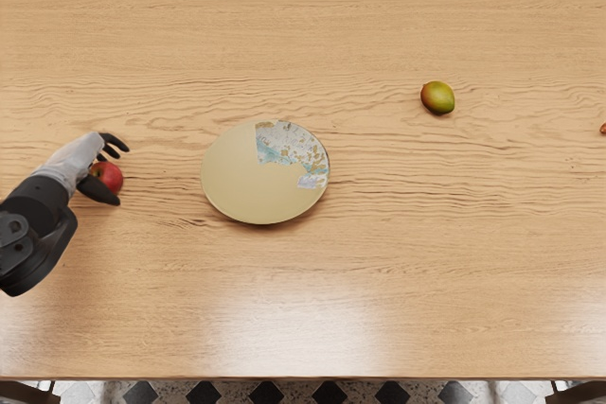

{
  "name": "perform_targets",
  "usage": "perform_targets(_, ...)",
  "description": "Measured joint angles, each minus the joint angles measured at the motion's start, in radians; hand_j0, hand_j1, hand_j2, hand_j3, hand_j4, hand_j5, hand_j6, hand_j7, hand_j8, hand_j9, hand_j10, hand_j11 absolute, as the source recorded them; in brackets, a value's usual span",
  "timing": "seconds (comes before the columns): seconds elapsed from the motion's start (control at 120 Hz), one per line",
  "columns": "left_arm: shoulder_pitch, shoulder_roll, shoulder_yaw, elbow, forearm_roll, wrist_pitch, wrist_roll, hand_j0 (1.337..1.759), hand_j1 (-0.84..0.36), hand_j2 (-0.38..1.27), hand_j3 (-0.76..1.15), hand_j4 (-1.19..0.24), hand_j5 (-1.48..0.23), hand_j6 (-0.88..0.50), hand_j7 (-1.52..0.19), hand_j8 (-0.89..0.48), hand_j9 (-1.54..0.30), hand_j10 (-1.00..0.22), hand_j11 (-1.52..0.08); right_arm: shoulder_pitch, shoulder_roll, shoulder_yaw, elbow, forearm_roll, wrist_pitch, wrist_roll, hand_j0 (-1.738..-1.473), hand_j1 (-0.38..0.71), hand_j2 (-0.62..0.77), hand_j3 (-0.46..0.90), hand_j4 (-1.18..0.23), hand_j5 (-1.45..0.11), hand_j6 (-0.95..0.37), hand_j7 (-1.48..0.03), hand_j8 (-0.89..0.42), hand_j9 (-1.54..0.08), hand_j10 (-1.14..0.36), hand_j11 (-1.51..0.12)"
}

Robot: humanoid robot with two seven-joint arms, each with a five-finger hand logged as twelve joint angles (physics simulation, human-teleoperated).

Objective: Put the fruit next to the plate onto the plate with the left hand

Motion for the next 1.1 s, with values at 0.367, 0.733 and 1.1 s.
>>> perform_targets(0.367, 0.000, -0.005, 0.002, 0.006, -0.007, 0.001, 0.001, 1.655, -0.22, 0.10, 0.21, -0.49, -0.63, -0.49, -0.63, -0.48, -0.63, -0.49, -0.63, 0.000, 0.000, 0.000, 0.000, 0.000, 0.000, 0.000, -1.658, -0.35, 0.00, 0.00, 0.00, 0.00, 0.00, 0.00, 0.00, 0.00, 0.00, 0.00)
perform_targets(0.733, 0.000, -0.002, 0.003, 0.007, -0.033, 0.008, 0.001, 1.641, -0.32, 0.20, 0.32, -0.67, -0.89, -0.45, -0.90, -0.36, -0.90, -0.51, -0.90, 0.001, 0.000, 0.000, 0.000, 0.000, 0.000, 0.000, -1.658, -0.35, 0.00, 0.00, 0.00, 0.00, 0.00, 0.00, 0.00, 0.00, 0.00, 0.00)
perform_targets(1.1, -0.001, 0.023, -0.006, -0.044, -0.070, 0.011, 0.001, 1.642, -0.25, 0.10, 0.18, -0.83, -1.10, -0.46, -1.11, -0.32, -1.12, -0.49, -1.13, 0.001, 0.000, 0.000, 0.000, 0.001, 0.000, 0.000, -1.658, -0.35, 0.00, 0.00, 0.00, 0.00, 0.00, 0.00, 0.00, 0.00, 0.00, 0.00)
